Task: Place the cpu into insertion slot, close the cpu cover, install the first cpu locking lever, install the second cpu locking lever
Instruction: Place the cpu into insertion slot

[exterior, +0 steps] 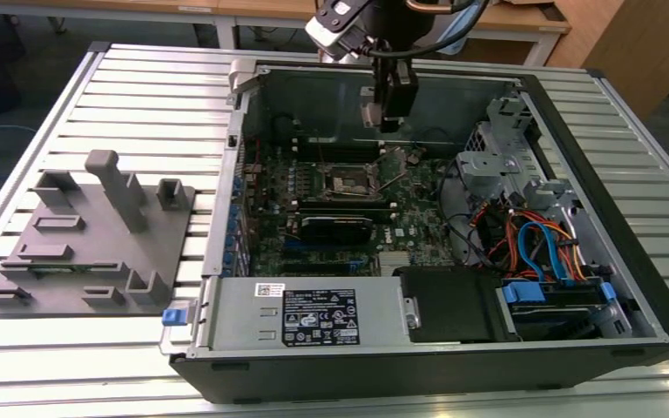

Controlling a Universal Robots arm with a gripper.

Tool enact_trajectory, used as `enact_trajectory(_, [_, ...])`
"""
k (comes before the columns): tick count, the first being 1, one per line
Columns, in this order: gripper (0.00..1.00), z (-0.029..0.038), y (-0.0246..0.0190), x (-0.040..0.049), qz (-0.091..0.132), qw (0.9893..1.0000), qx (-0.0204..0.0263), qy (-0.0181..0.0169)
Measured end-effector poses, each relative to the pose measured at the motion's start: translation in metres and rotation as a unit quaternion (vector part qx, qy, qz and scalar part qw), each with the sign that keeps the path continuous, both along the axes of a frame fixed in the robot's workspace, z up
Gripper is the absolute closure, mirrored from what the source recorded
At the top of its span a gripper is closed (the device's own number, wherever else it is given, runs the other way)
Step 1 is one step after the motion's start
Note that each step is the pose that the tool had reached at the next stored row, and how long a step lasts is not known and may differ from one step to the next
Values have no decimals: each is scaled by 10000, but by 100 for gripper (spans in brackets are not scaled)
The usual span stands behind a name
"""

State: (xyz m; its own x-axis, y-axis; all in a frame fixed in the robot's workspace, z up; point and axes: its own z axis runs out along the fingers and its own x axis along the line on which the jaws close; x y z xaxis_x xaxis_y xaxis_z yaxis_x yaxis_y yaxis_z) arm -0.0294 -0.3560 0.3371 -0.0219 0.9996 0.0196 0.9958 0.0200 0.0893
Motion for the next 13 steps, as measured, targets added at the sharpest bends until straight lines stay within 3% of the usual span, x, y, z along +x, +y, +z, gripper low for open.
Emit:
enact_trajectory(7, [46,-108,0,-22,-38,10000,11,1])
enact_trajectory(13, [46,-117,0,-22,-37,10000,10,1])
